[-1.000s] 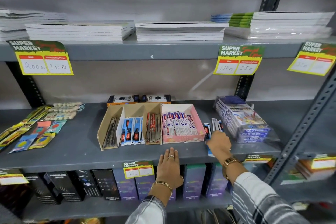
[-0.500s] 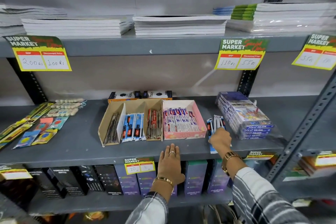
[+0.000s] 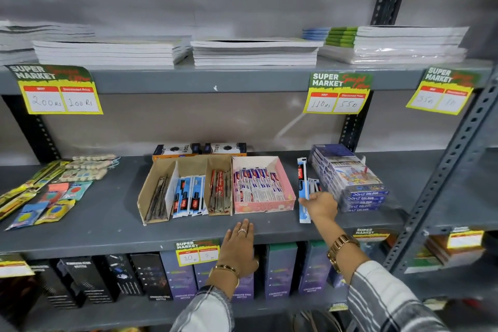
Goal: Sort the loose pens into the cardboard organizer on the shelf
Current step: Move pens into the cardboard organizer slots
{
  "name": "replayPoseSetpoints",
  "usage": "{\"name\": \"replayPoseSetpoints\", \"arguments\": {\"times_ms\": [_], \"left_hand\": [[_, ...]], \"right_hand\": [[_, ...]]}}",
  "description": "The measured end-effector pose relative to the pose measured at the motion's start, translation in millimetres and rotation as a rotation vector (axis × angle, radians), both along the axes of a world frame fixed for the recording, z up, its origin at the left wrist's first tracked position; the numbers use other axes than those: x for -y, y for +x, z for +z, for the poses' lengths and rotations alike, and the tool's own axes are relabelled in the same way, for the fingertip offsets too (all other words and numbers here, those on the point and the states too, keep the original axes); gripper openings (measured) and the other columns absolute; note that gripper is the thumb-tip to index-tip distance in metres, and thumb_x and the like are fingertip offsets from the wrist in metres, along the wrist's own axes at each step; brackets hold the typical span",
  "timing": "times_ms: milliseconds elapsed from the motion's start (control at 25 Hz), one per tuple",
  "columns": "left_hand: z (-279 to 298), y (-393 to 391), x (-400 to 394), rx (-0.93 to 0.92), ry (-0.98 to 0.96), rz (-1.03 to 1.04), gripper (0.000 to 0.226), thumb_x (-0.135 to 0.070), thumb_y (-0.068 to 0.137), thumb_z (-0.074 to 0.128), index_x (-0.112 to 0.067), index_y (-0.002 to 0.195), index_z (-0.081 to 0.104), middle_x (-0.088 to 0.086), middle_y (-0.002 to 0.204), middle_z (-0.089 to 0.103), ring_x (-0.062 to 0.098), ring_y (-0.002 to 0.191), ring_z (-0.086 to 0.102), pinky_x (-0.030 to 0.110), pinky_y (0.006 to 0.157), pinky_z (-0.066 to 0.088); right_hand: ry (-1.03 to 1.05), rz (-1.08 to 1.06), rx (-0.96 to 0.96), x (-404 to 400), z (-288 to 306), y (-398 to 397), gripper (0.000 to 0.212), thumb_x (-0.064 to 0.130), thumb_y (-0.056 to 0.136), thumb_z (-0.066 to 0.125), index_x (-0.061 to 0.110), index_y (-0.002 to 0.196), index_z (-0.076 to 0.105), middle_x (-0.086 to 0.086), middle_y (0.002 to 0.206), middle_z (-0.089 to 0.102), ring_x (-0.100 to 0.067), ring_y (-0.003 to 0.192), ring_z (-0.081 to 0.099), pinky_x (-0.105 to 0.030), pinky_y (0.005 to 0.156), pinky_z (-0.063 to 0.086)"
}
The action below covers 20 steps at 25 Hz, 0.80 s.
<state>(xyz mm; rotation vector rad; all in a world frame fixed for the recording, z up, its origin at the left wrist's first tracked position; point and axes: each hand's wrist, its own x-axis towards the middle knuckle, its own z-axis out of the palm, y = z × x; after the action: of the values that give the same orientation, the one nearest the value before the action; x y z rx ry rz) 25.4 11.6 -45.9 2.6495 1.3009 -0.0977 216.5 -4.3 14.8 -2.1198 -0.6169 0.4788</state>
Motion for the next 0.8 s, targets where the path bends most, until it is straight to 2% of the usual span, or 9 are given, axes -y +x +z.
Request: {"name": "replayPoseSetpoints", "arguments": {"times_ms": [80,200,320,440,560,640,680,760,800], "left_hand": [[1.0,-9.9,0.0,0.042,0.035,0.015,0.079,-0.025,0.095,0.052,-0.006,0.151,-0.001,0.009,0.161,-0.002,0.025,0.147,0.002,0.035,0.121,0.004],[-0.6,-30.1,0.2,0.103,0.132,0.082,0.069,-0.024,0.097,0.045,-0.007,0.151,0.005,0.008,0.161,0.008,0.023,0.147,0.01,0.032,0.121,0.008],[-3.5,-56.0,-3.4,0.127,0.192,0.168,0.063,-0.024,0.099,0.041,-0.008,0.15,0.008,0.008,0.16,0.014,0.022,0.146,0.013,0.032,0.121,0.009],[-6.8,-85.5,-10.3,0.123,0.202,0.227,0.062,-0.024,0.1,0.04,-0.008,0.15,0.008,0.008,0.16,0.013,0.023,0.146,0.011,0.034,0.121,0.009],[-9.6,-114.9,-19.6,0.114,0.187,0.281,0.062,-0.029,0.101,0.036,-0.009,0.151,0.005,0.007,0.161,0.008,0.023,0.147,0.007,0.036,0.121,0.009],[-12.3,-135.8,-26.4,0.1,0.17,0.32,0.064,-0.033,0.102,0.035,-0.009,0.151,0.002,0.008,0.161,0.004,0.024,0.148,0.003,0.038,0.121,0.007],[-13.6,-143.5,-28.9,0.096,0.156,0.333,0.066,-0.033,0.101,0.035,-0.008,0.151,0.0,0.008,0.161,0.001,0.024,0.148,0.001,0.038,0.121,0.006],[-17.6,-158.1,-32.8,0.096,0.13,0.335,0.072,-0.033,0.1,0.04,-0.007,0.15,-0.005,0.008,0.161,-0.006,0.025,0.147,-0.004,0.037,0.12,0.004],[-20.0,-162.1,-33.9,0.094,0.124,0.329,0.077,-0.033,0.099,0.043,-0.007,0.15,-0.007,0.008,0.161,-0.009,0.025,0.147,-0.006,0.036,0.12,0.004]], "right_hand": [[0.065,0.015,-0.01,-1.7,6.7,-2.9,0.037,0.018,0.079,0.075,0.017,0.054,0.049,-0.007,0.082,0.059,-0.024,0.083,0.059,-0.03,0.08,0.046],[0.141,0.088,-0.05,-9.9,16.5,-18.8,0.018,0.019,0.08,0.075,0.007,0.071,0.064,-0.005,0.079,0.059,-0.018,0.074,0.054,-0.028,0.071,0.042],[0.165,0.188,-0.077,-22.4,20.1,-50.4,0.032,0.019,0.079,0.077,0.013,0.053,0.058,-0.005,0.056,0.059,-0.005,0.04,0.055,-0.03,0.064,0.048],[0.145,0.308,-0.081,-38.3,20.0,-87.0,0.023,0.015,0.084,0.072,0.001,0.065,0.069,-0.01,0.06,0.064,-0.012,0.05,0.058,-0.028,0.071,0.05],[0.12,0.396,-0.148,-57.9,20.9,-121.3,0.013,0.01,0.088,0.066,0.002,0.078,0.071,-0.005,0.05,0.057,-0.01,0.033,0.051,-0.027,0.048,0.052],[0.097,0.449,-0.134,-73.1,23.8,-142.9,0.009,0.007,0.09,0.062,0.002,0.089,0.07,-0.005,0.055,0.058,-0.01,0.037,0.052,-0.021,0.041,0.051],[0.092,0.477,-0.103,-79.5,25.3,-150.9,0.01,0.006,0.091,0.06,0.004,0.086,0.068,-0.006,0.06,0.06,-0.011,0.038,0.055,-0.019,0.041,0.051],[0.082,0.534,0.007,-97.8,26.9,-170.6,0.018,0.003,0.092,0.056,0.003,0.079,0.068,-0.01,0.073,0.066,-0.014,0.047,0.067,-0.023,0.048,0.058],[0.064,0.572,0.086,-108.1,26.3,-181.0,0.018,0.001,0.092,0.054,0.0,0.083,0.069,-0.012,0.082,0.069,-0.019,0.061,0.073,-0.03,0.059,0.062]]}}
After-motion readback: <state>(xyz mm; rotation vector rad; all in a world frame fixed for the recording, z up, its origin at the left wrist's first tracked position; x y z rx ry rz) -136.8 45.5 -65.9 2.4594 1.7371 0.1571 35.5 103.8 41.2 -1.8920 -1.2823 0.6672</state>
